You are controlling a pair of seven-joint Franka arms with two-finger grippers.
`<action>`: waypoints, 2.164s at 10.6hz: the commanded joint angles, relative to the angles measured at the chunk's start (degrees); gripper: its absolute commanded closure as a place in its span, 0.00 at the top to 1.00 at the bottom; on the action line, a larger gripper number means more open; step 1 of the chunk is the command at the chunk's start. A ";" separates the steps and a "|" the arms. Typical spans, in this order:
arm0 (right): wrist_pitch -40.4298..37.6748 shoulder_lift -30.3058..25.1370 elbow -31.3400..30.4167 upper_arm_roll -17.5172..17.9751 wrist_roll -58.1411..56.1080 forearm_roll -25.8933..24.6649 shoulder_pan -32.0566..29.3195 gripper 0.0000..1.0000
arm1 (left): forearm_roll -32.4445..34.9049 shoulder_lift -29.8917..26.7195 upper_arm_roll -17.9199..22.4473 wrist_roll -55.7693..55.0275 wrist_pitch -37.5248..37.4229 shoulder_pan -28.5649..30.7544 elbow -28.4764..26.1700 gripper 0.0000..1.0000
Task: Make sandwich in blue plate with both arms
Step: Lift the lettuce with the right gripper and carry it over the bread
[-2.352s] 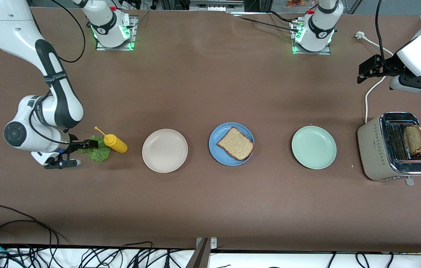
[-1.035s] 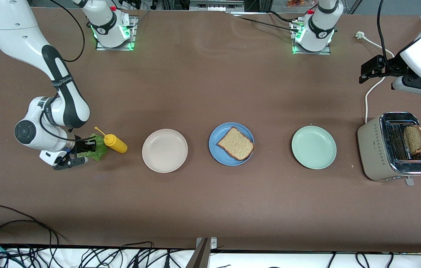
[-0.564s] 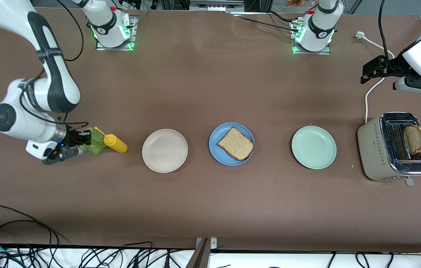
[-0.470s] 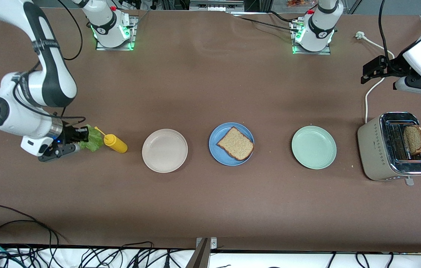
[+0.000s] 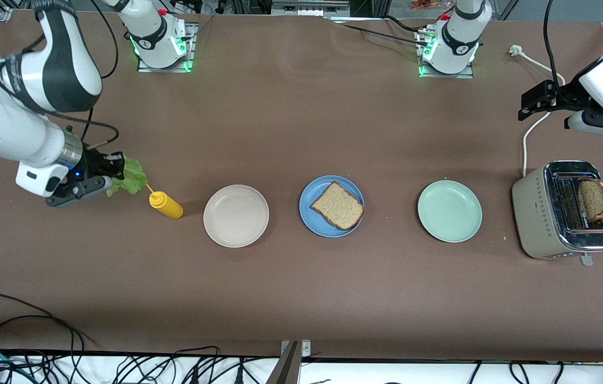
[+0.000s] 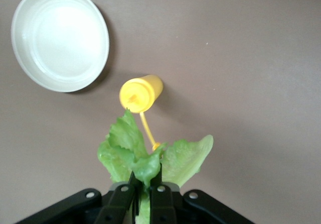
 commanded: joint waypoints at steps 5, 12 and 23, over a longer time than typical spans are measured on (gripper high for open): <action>-1.33 1.90 2.83 -0.62 16.16 7.37 10.74 0.00 | -0.34 0.63 -0.28 0.24 -1.29 0.17 1.86 1.00; -0.36 17.71 21.89 -0.53 52.89 5.52 29.63 0.00 | -0.51 0.63 -0.28 0.07 -1.29 0.17 1.86 1.00; 25.10 39.17 36.68 -7.38 89.83 5.52 48.38 0.00 | -0.60 0.72 -0.20 -0.19 -1.29 0.26 3.36 1.00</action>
